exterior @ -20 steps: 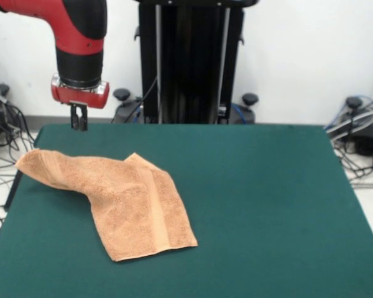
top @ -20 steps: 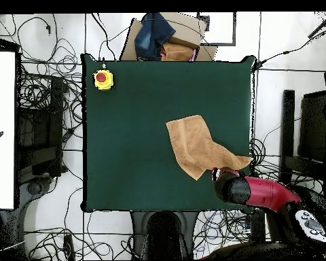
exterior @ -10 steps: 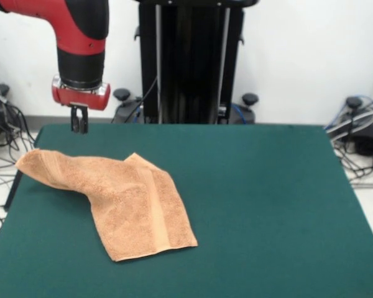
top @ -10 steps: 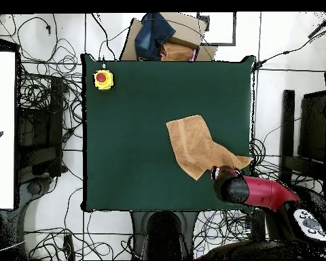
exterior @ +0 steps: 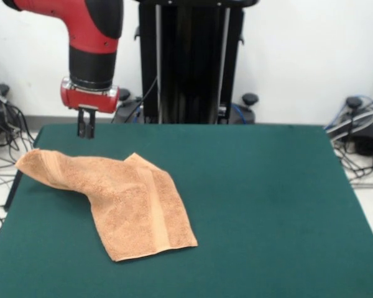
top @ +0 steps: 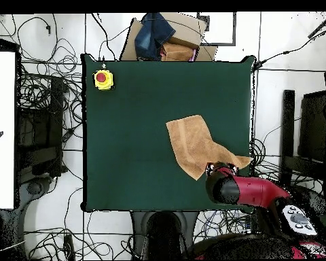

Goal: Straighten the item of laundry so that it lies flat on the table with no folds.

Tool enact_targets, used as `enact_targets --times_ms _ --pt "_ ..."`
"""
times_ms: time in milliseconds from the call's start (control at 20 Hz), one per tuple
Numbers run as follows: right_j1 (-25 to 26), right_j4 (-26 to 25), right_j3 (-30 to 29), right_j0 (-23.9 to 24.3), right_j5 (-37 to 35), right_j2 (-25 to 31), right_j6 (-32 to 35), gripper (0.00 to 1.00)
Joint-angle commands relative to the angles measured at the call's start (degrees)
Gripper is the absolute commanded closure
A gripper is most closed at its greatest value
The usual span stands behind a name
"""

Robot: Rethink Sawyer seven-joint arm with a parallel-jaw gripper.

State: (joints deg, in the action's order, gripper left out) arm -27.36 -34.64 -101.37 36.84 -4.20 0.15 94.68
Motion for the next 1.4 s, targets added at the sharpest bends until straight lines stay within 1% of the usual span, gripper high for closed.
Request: enact_targets --times_ms 50,150,400,600,800,900,950,1050,1200,1250,1300,1400 --pt "0.61 0.62 -5.11 -3.49 8.19 -3.73 11.66 1.0" --pt "1.23 0.92 -5.31 -3.37 10.26 -3.93 11.64 1.0" --pt "2.83 0.83 -4.13 -0.22 10.29 -1.41 9.59 1.0" --pt "2.91 1.11 -4.61 0.08 11.1 -1.83 9.6 1.0" --pt "3.09 1.8 -3.87 0.56 10.13 -1.33 9.49 1.0" --pt "2.49 2.51 -3.45 -0.06 9.02 -1.5 9.51 1.0" --pt "2.44 3.01 -3.46 0.18 7.26 -0.19 9.23 1.0" --pt "3.3 3.92 -3.33 0.32 6.16 1.47 9.4 1.0" --pt "3.49 5.78 -2.48 -1.92 5.26 1.31 9.83 1.0" --pt "3.96 6.93 -1.82 -3.7 5.49 0.21 10.52 1.0" --pt "4.35 7.52 -1.43 -4.7 6.27 -0.6 10.84 1.0" --pt "6.68 9.34 -0.3 -6.75 8.92 -2.35 12.14 1.0"
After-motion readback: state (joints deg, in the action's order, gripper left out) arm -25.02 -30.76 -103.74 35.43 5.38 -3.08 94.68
